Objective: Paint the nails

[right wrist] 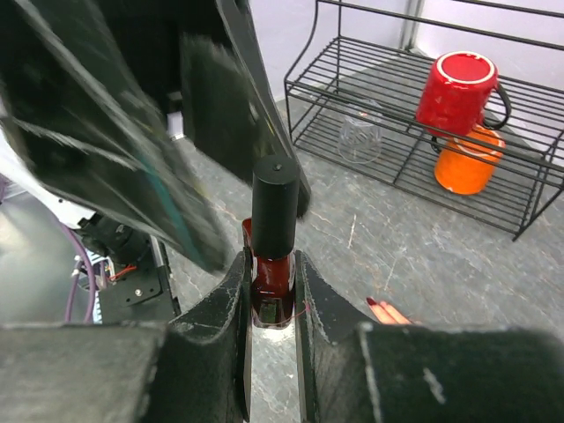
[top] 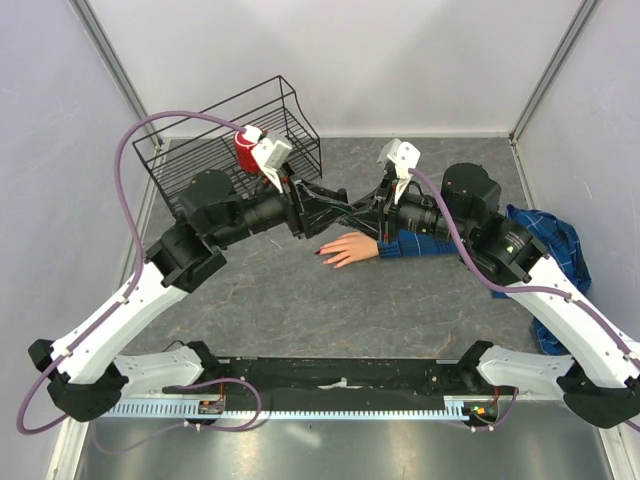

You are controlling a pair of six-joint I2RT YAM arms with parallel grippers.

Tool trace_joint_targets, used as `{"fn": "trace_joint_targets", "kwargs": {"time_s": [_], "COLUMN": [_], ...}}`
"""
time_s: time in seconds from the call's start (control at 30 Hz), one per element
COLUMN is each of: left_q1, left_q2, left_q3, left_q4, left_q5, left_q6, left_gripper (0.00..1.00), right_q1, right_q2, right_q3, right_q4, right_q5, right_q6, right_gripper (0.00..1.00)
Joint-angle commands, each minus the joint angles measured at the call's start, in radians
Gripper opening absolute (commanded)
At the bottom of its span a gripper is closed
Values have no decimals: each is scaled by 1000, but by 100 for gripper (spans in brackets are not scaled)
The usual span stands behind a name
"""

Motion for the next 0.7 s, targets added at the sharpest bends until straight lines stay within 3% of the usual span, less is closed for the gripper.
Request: {"fn": "trace_joint_targets", "kwargs": {"time_s": [0.0, 0.07, 0.17, 0.2, 0.23, 0.33, 0.37, 0.4, 0.43, 0.47, 0.5, 0.53, 0.57, 0.63, 0.67], "left_q1": [-32, -34, -34, -34, -33, 18, 77, 110, 137, 185, 200, 229, 243, 271, 276], "left_q2": [33, 43, 65, 77, 83, 125, 137, 151, 195, 221, 253, 299, 313, 314, 306], "left_q3": [43, 51, 64, 66, 74, 63, 39, 5, -55, -73, -84, -78, -66, -36, -9], "left_q4": [-26, -32, -23, -21, -17, 69, 146, 443, 600, 779, 1027, 1078, 1062, 877, 747], "left_q5": [-108, -95, -24, 2, 36, 386, 667, 785, 867, 968, 999, 1019, 1022, 990, 963], "left_q6": [84, 84, 89, 93, 99, 86, -42, -156, -286, -538, -644, -710, -724, -653, -472], "left_gripper": [46, 41, 21, 8, 2, 2, 2, 2, 2, 2, 2, 2, 2, 2, 2], "right_q1": [2, 3, 3, 3, 2, 3, 5, 3, 3, 5, 5, 5, 5, 0, 0], "right_q2": [-14, -15, -18, -20, -21, -33, -34, -38, -44, -52, -79, -90, -102, -106, -101], "right_q3": [46, 46, 45, 43, 43, 39, 34, 28, 16, -36, -67, -90, -93, -81, -72], "right_q4": [16, 15, 15, 15, 16, 22, 25, 59, 111, 192, 369, 401, 390, 355, 291], "right_q5": [42, 42, 35, 27, 10, -166, -388, -503, -595, -727, -740, -736, -708, -677, -659], "right_q6": [-13, -15, -16, -21, -23, -36, -41, -41, 35, 112, 181, 232, 228, 193, 168], "right_gripper": [0, 0, 0, 0, 0, 0, 0, 0, 0, 0, 0, 0, 0, 0, 0]}}
